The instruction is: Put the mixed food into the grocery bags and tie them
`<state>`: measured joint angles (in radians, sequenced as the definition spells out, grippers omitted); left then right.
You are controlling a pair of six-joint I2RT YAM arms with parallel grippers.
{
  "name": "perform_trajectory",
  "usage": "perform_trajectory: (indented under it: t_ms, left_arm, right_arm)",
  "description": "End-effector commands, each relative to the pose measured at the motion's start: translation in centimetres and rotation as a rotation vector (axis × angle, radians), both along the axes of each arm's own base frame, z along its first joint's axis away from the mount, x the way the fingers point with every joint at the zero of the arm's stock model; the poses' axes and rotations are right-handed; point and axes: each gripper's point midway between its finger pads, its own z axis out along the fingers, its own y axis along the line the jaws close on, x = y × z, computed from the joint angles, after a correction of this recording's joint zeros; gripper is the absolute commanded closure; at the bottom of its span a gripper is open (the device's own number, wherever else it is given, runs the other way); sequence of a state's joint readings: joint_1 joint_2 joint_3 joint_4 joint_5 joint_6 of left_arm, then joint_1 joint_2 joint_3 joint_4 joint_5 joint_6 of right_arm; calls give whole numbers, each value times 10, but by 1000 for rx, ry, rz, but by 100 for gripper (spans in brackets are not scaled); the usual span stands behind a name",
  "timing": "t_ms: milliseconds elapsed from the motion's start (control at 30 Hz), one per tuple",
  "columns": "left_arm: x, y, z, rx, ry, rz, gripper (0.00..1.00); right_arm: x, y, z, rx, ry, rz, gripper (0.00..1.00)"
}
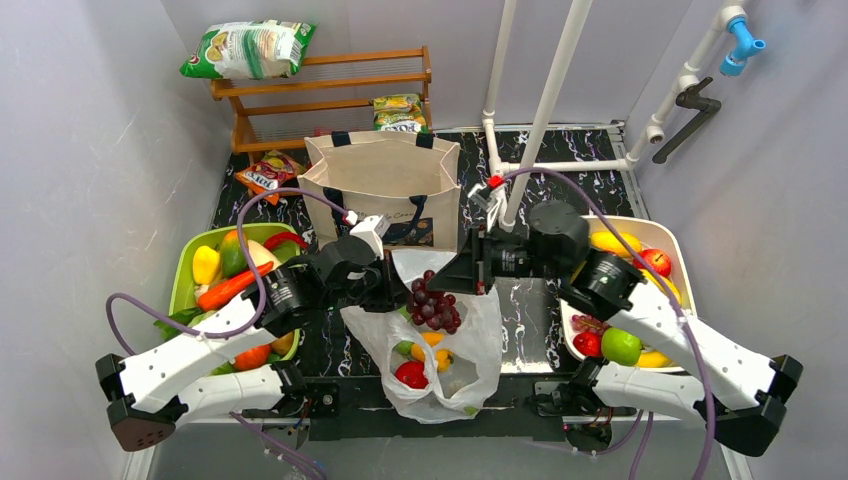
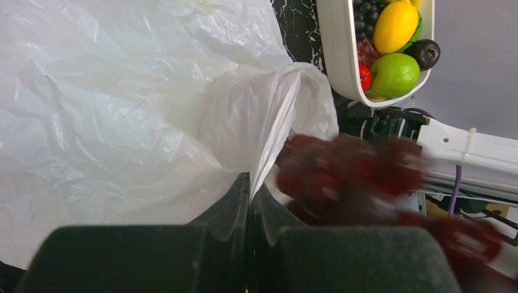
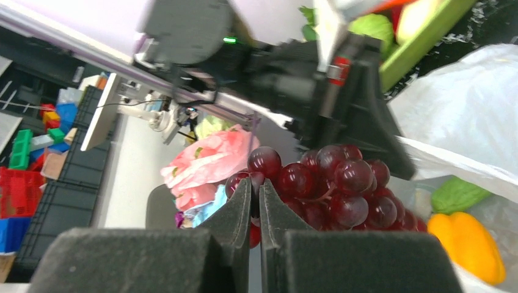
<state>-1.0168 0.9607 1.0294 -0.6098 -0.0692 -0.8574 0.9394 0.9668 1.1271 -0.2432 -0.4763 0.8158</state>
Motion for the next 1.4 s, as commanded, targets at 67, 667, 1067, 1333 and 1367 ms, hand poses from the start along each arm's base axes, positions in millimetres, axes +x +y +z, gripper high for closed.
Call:
perform_trajectory:
  t_ms: [67,667,1067,1333,1367]
  left_arm:
    - [-2,8,6,-26,-19,22,100]
    - [-5,14,4,-37,-21,30,100]
    - [-3,15,5,-28,-24,39,100]
    - [2,14,4,-18,-36,56,100]
    - [3,14,5,-17,-38,57,100]
  right_arm:
    - [21,17,-53,-67,-70,-21,99]
    - [43,8,-100,-271,-6,-157,25]
    - [22,-7,-63,-284,-38,-120,15]
    - [-16,-16,-75,-311,70,-122,13]
    - [-22,-17,-80,-325,82,-119,13]
